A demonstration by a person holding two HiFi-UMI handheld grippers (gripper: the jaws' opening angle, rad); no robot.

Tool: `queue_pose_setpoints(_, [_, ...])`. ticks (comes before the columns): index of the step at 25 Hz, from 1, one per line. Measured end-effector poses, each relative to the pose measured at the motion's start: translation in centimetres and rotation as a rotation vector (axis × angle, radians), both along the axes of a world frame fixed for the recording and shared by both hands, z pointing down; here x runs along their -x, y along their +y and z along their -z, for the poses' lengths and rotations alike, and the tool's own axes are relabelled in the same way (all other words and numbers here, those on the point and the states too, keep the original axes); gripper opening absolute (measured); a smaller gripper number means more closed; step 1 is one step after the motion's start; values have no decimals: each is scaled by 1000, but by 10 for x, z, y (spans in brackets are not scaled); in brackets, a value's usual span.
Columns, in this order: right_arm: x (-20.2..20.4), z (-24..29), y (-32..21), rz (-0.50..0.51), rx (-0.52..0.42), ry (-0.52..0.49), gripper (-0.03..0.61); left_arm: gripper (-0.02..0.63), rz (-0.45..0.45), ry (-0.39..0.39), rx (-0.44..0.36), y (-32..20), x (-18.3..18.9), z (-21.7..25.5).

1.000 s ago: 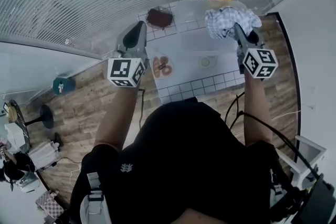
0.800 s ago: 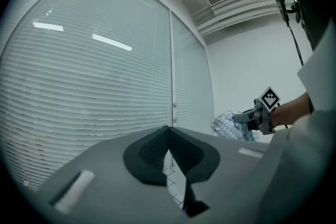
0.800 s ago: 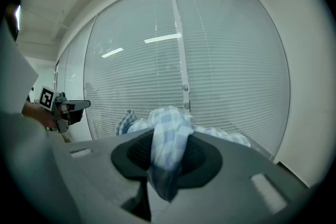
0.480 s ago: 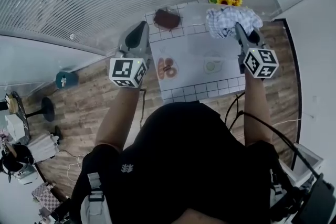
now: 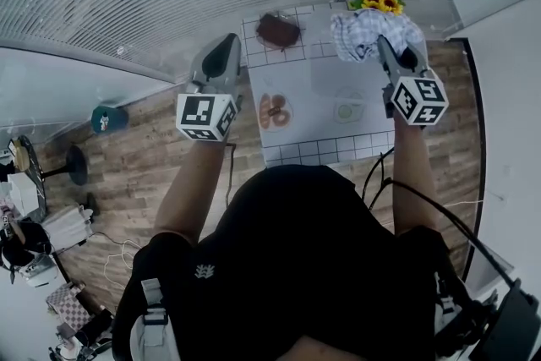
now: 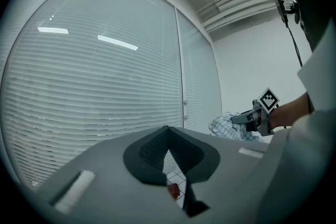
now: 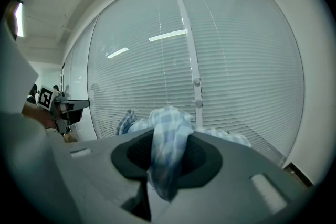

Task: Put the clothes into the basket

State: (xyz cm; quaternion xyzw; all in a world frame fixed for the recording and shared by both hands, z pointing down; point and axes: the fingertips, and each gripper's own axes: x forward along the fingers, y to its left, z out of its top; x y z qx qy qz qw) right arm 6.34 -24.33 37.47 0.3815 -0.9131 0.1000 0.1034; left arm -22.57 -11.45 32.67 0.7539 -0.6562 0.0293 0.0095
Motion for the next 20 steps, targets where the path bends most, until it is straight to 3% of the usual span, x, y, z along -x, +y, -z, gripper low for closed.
queue_pose_setpoints(20, [12,-22,-10,-1,34,25,103,6,-29,24,23,-25,5,-17])
